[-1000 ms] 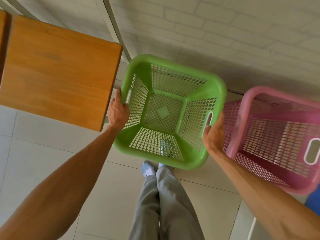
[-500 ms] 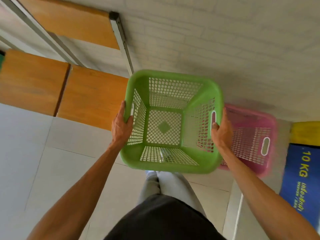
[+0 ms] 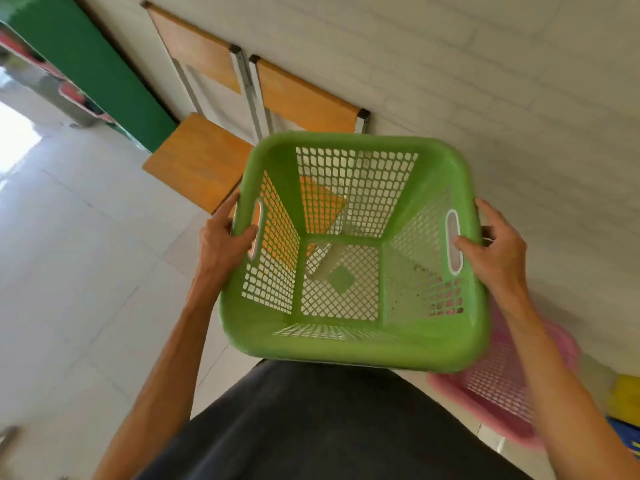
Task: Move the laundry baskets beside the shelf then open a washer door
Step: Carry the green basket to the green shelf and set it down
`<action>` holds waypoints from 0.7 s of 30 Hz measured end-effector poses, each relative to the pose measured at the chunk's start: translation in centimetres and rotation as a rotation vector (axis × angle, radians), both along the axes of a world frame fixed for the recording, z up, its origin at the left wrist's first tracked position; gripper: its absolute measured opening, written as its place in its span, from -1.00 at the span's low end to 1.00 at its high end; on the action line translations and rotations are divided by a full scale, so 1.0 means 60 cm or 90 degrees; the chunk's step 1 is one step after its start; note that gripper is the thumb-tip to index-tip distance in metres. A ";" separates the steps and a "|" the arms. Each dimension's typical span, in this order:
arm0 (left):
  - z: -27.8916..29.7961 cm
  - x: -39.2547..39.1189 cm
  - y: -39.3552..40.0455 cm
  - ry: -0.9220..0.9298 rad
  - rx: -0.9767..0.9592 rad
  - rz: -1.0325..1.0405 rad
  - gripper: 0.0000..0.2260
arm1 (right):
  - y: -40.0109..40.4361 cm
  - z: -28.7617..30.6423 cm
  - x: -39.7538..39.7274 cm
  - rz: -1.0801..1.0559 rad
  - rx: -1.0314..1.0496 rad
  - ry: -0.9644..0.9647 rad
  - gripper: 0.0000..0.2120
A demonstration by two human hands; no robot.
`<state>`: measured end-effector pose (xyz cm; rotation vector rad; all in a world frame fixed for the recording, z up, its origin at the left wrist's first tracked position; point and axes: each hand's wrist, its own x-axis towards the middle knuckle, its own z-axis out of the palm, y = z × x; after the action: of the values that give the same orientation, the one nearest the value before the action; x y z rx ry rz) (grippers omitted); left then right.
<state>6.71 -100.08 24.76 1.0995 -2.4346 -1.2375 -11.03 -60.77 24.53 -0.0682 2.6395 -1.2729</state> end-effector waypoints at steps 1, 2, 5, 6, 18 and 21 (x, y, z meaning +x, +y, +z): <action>0.009 0.022 -0.014 0.006 0.006 0.025 -0.35 | -0.024 0.011 -0.003 0.014 -0.020 0.005 -0.28; 0.016 0.043 -0.028 0.011 0.014 0.047 -0.35 | -0.051 0.020 -0.005 0.030 -0.036 0.005 -0.28; 0.030 0.109 -0.074 0.032 0.037 0.108 -0.34 | -0.132 0.041 0.002 0.084 -0.118 -0.026 -0.28; 0.033 0.130 -0.091 0.044 0.047 0.128 -0.34 | -0.159 0.046 0.007 0.101 -0.141 -0.039 -0.29; 0.043 0.360 -0.362 0.099 0.048 0.284 -0.36 | -0.544 0.075 0.108 0.239 -0.164 -0.021 -0.29; 0.049 0.413 -0.439 0.120 0.063 0.306 -0.36 | -0.646 0.082 0.149 0.267 -0.150 -0.001 -0.29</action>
<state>31.51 -126.44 27.68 1.4145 -1.8405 -1.2370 -2.10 -99.51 29.43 -0.6199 2.2887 -1.4106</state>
